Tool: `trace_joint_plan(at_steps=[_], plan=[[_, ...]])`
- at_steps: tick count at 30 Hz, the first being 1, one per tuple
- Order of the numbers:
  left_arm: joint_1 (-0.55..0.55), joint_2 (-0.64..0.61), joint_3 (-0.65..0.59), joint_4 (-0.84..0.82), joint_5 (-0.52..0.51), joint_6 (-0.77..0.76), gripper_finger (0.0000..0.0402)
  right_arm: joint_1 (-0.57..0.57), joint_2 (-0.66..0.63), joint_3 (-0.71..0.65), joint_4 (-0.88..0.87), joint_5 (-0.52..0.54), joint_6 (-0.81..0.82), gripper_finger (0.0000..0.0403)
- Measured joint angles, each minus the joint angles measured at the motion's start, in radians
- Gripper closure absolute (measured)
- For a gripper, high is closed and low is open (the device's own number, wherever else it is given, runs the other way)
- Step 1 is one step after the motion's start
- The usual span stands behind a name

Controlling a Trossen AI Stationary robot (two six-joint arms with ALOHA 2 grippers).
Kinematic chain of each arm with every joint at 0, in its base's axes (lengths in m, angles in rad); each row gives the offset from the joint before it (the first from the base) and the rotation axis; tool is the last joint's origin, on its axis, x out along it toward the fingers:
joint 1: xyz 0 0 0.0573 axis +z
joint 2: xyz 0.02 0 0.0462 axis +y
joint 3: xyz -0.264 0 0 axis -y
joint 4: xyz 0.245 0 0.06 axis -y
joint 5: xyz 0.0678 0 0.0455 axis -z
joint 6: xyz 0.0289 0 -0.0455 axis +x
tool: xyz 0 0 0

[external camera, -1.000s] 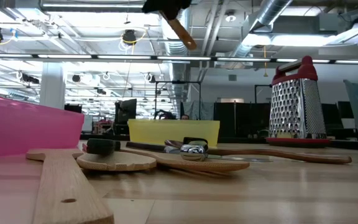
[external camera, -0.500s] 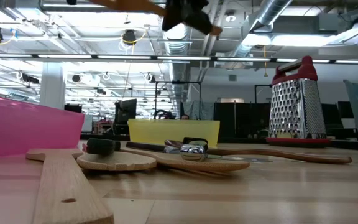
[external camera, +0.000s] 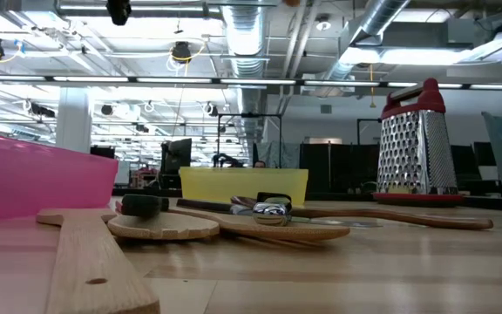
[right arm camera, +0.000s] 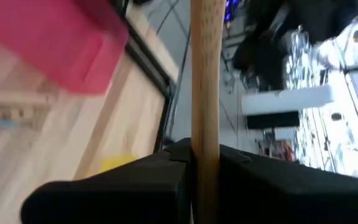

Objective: Pick & Place Kitchen Items
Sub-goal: Put the brown spatula into the red bin

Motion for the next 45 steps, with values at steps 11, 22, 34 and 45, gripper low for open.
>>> trace_joint_plan(at_steps=[11, 22, 34, 45], plan=[[0.034, -0.004, 0.000, 0.089, 0.108, -0.078, 0.0149, 0.027, -0.004, 0.221, 0.046, -0.337, 0.077, 0.0382], [0.034, 0.001, 0.000, 0.128, 0.154, -0.135, 0.0149, -0.024, 0.000, 0.232, 0.062, -0.461, 0.103, 0.0382], [0.004, 0.116, 0.000, 0.163, 0.205, 0.218, 0.0149, -0.056, -0.001, 0.232, 0.137, -0.488, 0.118, 0.0382], [0.109, 0.236, 0.000, 0.217, 0.144, -0.390, 0.0159, -0.072, -0.001, 0.232, 0.170, -0.488, 0.122, 0.0382]])
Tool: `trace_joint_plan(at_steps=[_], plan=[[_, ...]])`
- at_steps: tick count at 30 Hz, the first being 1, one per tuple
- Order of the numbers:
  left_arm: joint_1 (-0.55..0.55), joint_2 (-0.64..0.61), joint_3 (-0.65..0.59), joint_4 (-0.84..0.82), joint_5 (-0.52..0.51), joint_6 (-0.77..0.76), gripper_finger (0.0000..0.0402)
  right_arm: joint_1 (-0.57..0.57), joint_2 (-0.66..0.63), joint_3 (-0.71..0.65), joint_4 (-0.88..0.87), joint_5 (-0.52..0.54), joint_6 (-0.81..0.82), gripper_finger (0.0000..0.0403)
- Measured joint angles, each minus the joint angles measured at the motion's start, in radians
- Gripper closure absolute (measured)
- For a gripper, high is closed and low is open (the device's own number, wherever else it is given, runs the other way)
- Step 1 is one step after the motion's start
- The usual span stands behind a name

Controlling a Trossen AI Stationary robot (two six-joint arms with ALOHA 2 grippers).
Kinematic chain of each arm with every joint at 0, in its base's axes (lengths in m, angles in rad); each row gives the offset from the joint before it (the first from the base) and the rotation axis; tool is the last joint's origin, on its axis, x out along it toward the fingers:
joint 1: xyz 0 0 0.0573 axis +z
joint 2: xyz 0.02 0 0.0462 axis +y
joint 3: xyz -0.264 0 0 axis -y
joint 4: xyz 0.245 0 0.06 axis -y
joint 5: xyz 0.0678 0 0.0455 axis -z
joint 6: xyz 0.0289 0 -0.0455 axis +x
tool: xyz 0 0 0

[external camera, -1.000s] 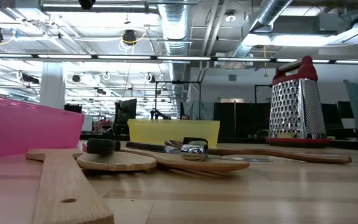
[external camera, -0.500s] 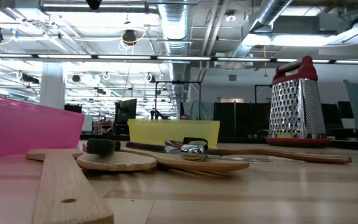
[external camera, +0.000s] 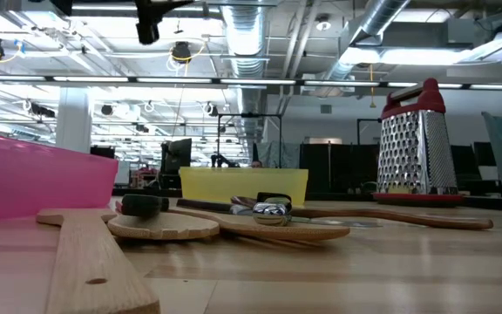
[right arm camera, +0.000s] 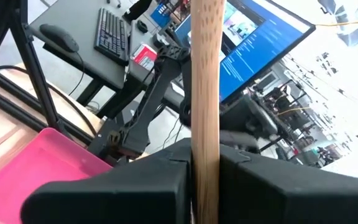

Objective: Pick & Place Kitchen Items
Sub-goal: Put the brown spatula into the red bin

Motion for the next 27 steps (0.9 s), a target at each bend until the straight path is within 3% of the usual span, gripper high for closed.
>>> trace_joint_plan(at_steps=[3, 20, 27], plan=[[0.013, 0.029, 0.000, 0.022, 0.024, -0.152, 0.0167, 0.000, 0.000, 0.000, 0.003, 0.001, 0.001, 0.0382], [-0.015, 0.077, 0.000, 0.244, 0.051, -0.590, 0.0187, -0.021, 0.000, 0.000, 0.028, 0.003, 0.003, 0.0382], [-0.014, 0.078, 0.000, 0.246, 0.050, -0.625, 0.0203, -0.037, 0.000, 0.000, 0.026, 0.002, 0.003, 0.0382]])
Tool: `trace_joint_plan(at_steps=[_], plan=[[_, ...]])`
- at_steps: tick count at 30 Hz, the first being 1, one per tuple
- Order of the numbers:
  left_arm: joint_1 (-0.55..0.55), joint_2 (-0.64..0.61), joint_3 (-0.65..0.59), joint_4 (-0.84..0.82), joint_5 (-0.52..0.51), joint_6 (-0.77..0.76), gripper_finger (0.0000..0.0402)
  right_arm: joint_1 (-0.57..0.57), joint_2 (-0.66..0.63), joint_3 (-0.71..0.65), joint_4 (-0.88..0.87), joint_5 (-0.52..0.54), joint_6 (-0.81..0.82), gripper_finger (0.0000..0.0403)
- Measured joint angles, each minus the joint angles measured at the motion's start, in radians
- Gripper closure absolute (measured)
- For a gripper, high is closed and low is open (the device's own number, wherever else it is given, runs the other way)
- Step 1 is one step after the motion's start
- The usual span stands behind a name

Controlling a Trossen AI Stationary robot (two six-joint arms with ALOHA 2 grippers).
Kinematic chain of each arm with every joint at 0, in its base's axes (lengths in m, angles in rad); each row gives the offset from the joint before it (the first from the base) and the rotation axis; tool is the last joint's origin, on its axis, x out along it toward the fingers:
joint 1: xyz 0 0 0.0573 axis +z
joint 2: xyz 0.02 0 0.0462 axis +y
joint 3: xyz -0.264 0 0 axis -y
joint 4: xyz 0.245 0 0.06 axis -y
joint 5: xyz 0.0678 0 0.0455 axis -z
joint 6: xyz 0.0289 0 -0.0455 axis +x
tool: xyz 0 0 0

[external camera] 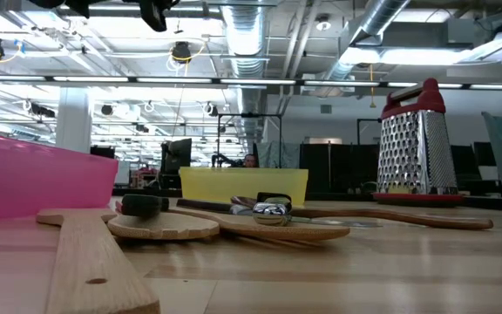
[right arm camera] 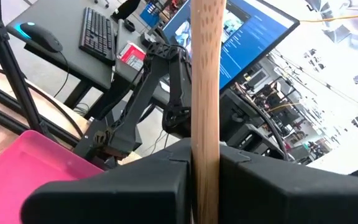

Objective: Pick & Place Kitchen Items
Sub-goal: Put the brown spatula into the red bin

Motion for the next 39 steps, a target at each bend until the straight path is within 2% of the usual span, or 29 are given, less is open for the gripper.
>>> trace_joint_plan(at_steps=[16, 20, 31, 39], plan=[[-0.092, 0.067, 0.000, 0.023, -0.018, -0.063, 0.0202, -0.008, 0.000, 0.000, -0.010, -0.002, 0.003, 0.0382], [-0.116, 0.093, 0.000, 0.058, -0.067, -0.127, 0.0202, -0.009, 0.000, 0.000, -0.028, -0.001, 0.004, 0.0382], [-0.162, 0.145, 0.000, 0.143, -0.075, -0.244, 0.0203, -0.006, 0.000, 0.000, -0.063, -0.002, 0.007, 0.0382], [-0.192, 0.145, 0.000, 0.178, -0.106, -0.295, 0.0203, -0.006, 0.000, 0.000, -0.063, -0.057, 0.033, 0.0382]])
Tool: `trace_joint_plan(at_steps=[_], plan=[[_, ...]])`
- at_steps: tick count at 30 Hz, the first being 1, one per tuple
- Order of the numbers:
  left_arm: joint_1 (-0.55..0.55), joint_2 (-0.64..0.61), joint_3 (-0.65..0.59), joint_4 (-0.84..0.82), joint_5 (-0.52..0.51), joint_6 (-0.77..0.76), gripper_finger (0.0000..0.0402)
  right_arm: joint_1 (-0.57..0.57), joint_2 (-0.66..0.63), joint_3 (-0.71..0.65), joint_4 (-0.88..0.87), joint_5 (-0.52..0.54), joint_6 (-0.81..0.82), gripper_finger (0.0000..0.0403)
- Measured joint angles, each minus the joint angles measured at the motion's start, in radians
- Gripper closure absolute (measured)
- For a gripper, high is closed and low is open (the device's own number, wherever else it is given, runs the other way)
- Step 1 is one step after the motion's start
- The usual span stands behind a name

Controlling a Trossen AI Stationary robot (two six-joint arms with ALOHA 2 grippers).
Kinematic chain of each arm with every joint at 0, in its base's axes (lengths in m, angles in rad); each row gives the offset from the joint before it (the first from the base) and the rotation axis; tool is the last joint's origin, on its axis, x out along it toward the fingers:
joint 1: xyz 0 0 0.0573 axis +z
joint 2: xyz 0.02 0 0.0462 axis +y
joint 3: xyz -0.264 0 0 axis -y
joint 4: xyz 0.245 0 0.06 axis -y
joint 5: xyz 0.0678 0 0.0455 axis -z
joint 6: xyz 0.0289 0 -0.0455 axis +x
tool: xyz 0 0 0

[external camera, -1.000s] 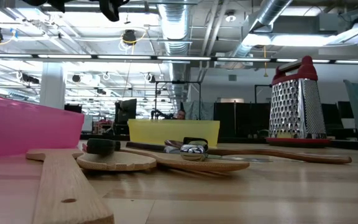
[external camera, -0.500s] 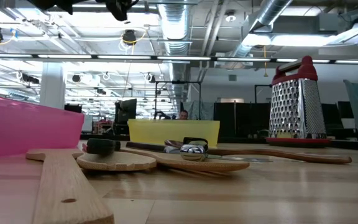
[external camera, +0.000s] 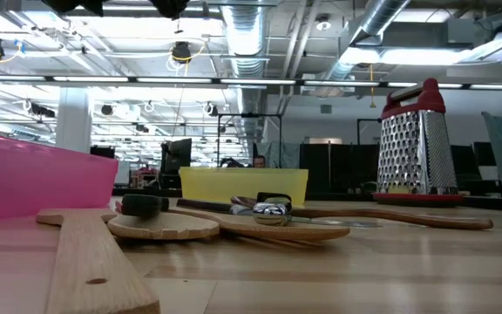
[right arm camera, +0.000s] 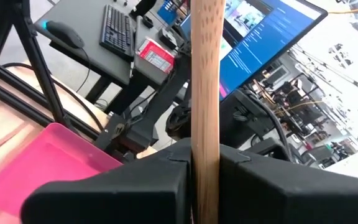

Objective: Pick & Place Kitchen Items
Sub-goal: Put the brown spatula into the red bin

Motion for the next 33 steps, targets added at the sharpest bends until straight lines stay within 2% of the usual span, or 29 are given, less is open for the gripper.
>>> trace_joint_plan(at_steps=[11, 19, 26, 33], plan=[[-0.035, 0.017, 0.000, 0.023, -0.036, -0.036, 0.0203, -0.016, 0.000, 0.000, 0.001, -0.027, 0.008, 0.0381], [-0.052, 0.074, 0.000, 0.113, -0.045, -0.121, 0.0203, -0.016, 0.000, 0.000, -0.001, -0.047, 0.019, 0.0381], [-0.052, 0.079, 0.000, 0.130, -0.122, -0.124, 0.0203, -0.006, 0.000, 0.000, -0.026, -0.050, 0.022, 0.0381], [-0.081, 0.079, 0.000, 0.151, -0.127, -0.131, 0.0214, -0.002, 0.008, 0.000, -0.037, -0.053, 0.026, 0.0381]])
